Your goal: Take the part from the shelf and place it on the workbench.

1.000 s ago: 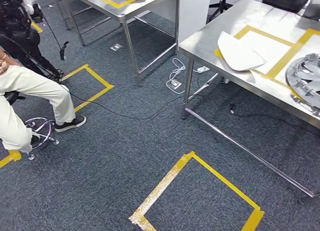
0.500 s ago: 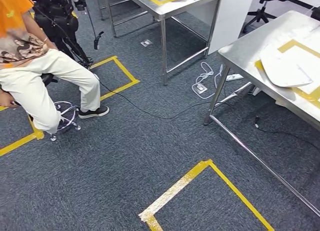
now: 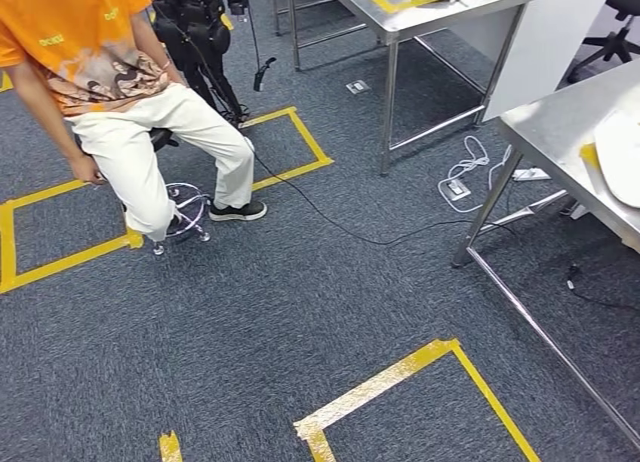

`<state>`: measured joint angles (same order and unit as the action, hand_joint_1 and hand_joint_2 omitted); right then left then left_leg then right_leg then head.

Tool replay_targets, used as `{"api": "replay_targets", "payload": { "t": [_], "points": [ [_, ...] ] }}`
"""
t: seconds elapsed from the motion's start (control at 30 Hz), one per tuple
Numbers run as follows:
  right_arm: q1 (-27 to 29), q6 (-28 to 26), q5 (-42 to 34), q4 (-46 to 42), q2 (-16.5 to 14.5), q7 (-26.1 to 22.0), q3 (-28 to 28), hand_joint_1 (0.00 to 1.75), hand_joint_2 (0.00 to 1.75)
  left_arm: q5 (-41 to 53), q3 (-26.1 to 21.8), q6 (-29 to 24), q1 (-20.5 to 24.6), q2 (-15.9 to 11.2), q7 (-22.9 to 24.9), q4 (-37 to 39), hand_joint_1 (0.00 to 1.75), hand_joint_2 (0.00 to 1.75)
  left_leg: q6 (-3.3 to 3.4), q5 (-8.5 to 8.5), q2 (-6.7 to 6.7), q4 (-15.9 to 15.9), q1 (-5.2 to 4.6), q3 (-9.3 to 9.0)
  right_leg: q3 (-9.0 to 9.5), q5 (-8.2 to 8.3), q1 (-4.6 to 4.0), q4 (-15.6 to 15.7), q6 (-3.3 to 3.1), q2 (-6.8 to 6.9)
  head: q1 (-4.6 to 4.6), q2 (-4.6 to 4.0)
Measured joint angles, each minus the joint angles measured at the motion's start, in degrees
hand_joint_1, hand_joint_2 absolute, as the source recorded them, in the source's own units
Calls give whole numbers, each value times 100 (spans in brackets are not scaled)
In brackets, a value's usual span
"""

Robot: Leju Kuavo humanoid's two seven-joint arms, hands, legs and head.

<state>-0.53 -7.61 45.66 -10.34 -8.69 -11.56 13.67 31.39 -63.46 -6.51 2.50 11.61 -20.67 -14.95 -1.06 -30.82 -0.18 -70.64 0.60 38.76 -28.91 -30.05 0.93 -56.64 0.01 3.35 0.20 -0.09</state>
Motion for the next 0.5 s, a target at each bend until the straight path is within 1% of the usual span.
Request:
{"api": "replay_targets", "payload": {
  "t": [0.03,0.07,0.1,0.13,0.17,0.2,0.23,0.27,0.3,0.33,0.37,0.4,0.43,0.47,0.5],
  "points": [
    [-14,72,96,0,5,-16,-63,0,0,21,9,89,2,-11,59,6,0,0,6,192,113,423,0,-213,23,-15,-3,0,16,60,-1,0],
    [-26,114,146,0,9,-22,-118,0,0,34,18,143,13,-18,91,13,0,0,29,319,253,808,-20,-407,34,-39,-19,-5,43,117,-2,0],
    [-37,138,170,0,11,-25,-161,0,0,43,24,166,28,-22,109,18,0,0,62,383,355,1080,-41,-540,37,-63,-34,-5,73,169,2,0],
    [-47,148,181,0,15,-25,-194,0,0,45,27,179,39,-22,117,25,0,0,99,383,423,1214,-64,-600,40,-85,-49,-2,107,222,5,0],
    [-56,153,184,0,19,-20,-224,0,0,45,30,188,44,-25,121,32,0,0,139,360,399,1231,-87,-598,56,-102,-57,6,139,274,10,0],
    [-68,152,184,-1,21,-10,-250,0,0,46,30,191,40,-30,123,35,0,0,181,365,325,1240,-89,-596,89,-114,-48,17,171,316,15,0],
    [-78,149,183,-2,22,3,-273,0,0,46,31,193,32,-35,124,39,0,0,221,376,268,1255,-87,-601,106,-148,-35,-3,201,271,18,0],
    [-83,149,183,-3,22,16,-292,0,0,46,31,194,28,-43,126,40,0,0,266,394,209,1271,-82,-605,80,-232,-21,-105,223,156,26,0],
    [-85,149,186,-4,21,31,-305,0,0,46,31,196,30,-48,127,41,0,0,307,414,151,1288,-72,-610,-18,-370,-11,-320,238,4,36,0],
    [-84,152,190,-4,21,43,-314,0,0,46,32,201,33,-52,128,43,0,0,334,423,93,1291,-71,-605,-195,-557,-6,-672,239,-163,48,0],
    [-79,154,194,-4,21,54,-319,0,0,46,32,207,38,-55,129,46,0,0,351,425,26,1290,-76,-598,-408,-744,-6,-1093,234,-257,56,0],
    [-72,156,197,-4,21,64,-324,0,0,46,32,212,39,-56,129,50,0,0,358,424,-49,1288,-84,-596,-615,-864,-9,-1470,230,-299,59,0],
    [-64,157,198,-3,21,71,-331,0,0,46,32,217,38,-57,130,55,0,0,361,422,-129,1285,-92,-598,-766,-884,-12,-1701,223,-318,58,0],
    [-57,158,198,-3,21,74,-339,0,0,46,32,220,37,-57,130,59,0,0,363,420,-214,1280,-96,-603,-809,-770,-14,-1685,212,-331,58,0],
    [-52,158,199,-3,22,76,-348,0,0,46,32,223,37,-57,130,61,0,0,361,418,-299,1275,-98,-609,-744,-556,-14,-1439,200,-355,58,0]
  ]
}}
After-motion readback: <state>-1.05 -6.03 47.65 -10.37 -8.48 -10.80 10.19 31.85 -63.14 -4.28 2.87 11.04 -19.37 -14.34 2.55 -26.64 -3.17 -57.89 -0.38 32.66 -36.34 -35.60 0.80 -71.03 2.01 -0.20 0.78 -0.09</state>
